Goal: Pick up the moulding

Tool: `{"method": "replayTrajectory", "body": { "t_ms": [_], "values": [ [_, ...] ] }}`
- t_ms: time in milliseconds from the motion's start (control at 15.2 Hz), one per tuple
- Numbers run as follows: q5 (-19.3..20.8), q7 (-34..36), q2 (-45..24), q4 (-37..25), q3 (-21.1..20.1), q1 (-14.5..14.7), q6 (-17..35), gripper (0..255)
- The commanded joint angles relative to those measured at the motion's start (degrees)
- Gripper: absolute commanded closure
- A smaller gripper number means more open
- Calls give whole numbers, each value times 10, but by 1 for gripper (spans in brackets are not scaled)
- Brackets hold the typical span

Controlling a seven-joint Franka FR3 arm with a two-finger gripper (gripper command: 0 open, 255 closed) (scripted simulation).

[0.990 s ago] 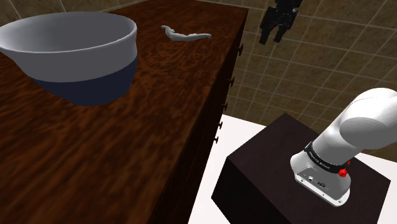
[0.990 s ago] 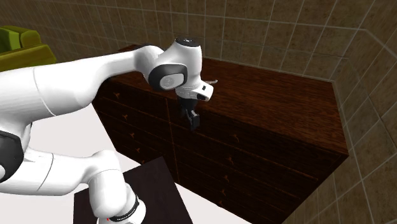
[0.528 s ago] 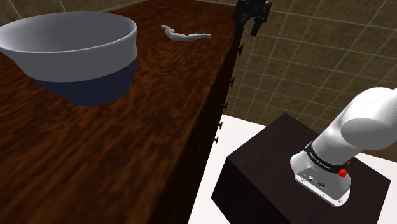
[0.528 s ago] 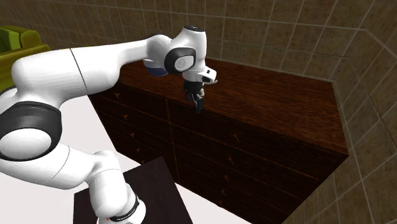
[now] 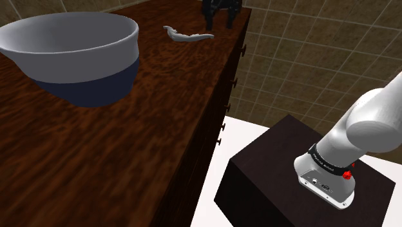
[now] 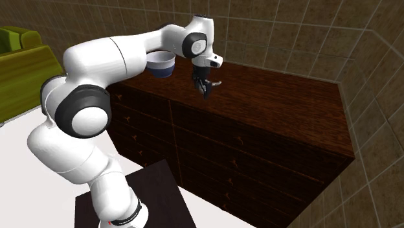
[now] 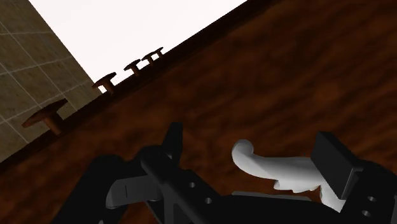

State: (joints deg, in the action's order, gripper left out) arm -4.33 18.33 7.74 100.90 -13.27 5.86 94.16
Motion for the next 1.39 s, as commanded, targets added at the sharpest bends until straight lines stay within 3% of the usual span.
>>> {"method": "replayTrajectory", "body": {
  "t_ms": [0, 594, 1056, 1188, 1254, 1320],
  "values": [
    [14, 25, -46, -53, -16, 9, -8, 0],
    [105, 109, -287, -379, -54, 85, -115, 0],
    [95, 107, -258, -277, -52, 73, -41, 0],
    [95, 107, -258, -277, -52, 73, -41, 0],
    [95, 107, -259, -279, -52, 73, -41, 255],
    [95, 107, -259, -279, -52, 73, -41, 255]
  ]
}}
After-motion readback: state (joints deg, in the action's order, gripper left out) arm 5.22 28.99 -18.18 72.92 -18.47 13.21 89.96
